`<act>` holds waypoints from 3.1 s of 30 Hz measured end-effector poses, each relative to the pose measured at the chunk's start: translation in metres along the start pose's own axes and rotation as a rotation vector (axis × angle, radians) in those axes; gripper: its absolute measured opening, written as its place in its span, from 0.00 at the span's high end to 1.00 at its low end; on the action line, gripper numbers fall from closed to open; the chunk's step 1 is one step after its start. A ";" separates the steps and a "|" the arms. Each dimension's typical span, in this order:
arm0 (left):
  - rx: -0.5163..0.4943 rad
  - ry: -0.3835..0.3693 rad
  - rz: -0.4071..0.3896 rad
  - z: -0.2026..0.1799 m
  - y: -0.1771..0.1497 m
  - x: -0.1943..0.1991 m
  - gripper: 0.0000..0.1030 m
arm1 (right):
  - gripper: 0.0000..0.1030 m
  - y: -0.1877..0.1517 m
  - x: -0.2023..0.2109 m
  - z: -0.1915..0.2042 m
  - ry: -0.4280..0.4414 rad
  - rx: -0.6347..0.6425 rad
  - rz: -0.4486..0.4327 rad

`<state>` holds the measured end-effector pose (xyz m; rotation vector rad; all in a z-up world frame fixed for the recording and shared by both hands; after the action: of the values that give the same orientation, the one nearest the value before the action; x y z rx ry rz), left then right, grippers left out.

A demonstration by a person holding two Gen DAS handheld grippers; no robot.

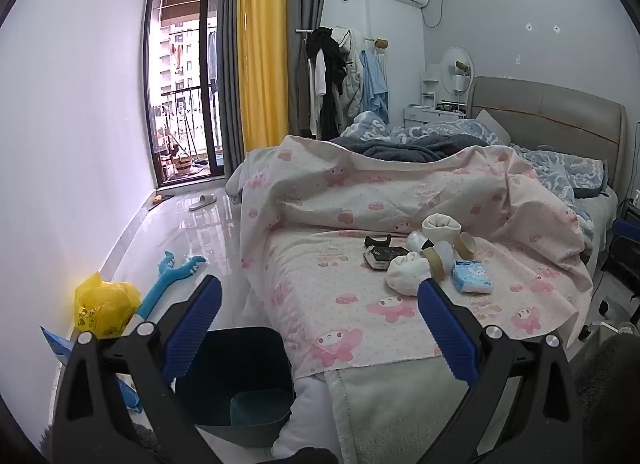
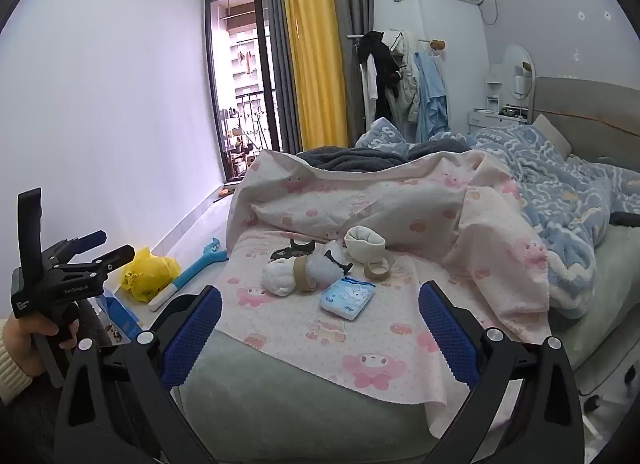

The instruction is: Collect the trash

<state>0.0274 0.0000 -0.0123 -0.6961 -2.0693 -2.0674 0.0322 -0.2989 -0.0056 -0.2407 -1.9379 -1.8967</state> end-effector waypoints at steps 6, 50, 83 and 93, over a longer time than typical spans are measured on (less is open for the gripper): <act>0.002 0.000 0.003 0.000 -0.001 -0.001 0.03 | 0.03 0.000 0.000 0.000 0.002 -0.004 0.003; 0.009 -0.003 0.008 0.000 0.001 -0.001 0.03 | 0.03 0.000 0.000 0.000 0.001 -0.004 0.003; 0.009 -0.004 0.008 -0.001 0.001 -0.001 0.03 | 0.03 0.000 0.000 0.000 0.001 -0.002 0.002; 0.012 -0.008 0.009 -0.006 -0.006 -0.001 0.03 | 0.03 0.000 0.003 0.000 0.002 -0.006 0.001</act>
<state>0.0248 -0.0057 -0.0180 -0.7119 -2.0767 -2.0494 0.0298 -0.2994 -0.0048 -0.2410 -1.9304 -1.9023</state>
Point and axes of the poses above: each gripper's, at about its wrist camera, not at the fingertips, and x roughly against the way its jaws point, z to its left, y to its top, the point moved 3 cm from there along -x, roughly the way its jaws point, and after that the axes turned 13 degrees about -y, right-handed, at the moved point
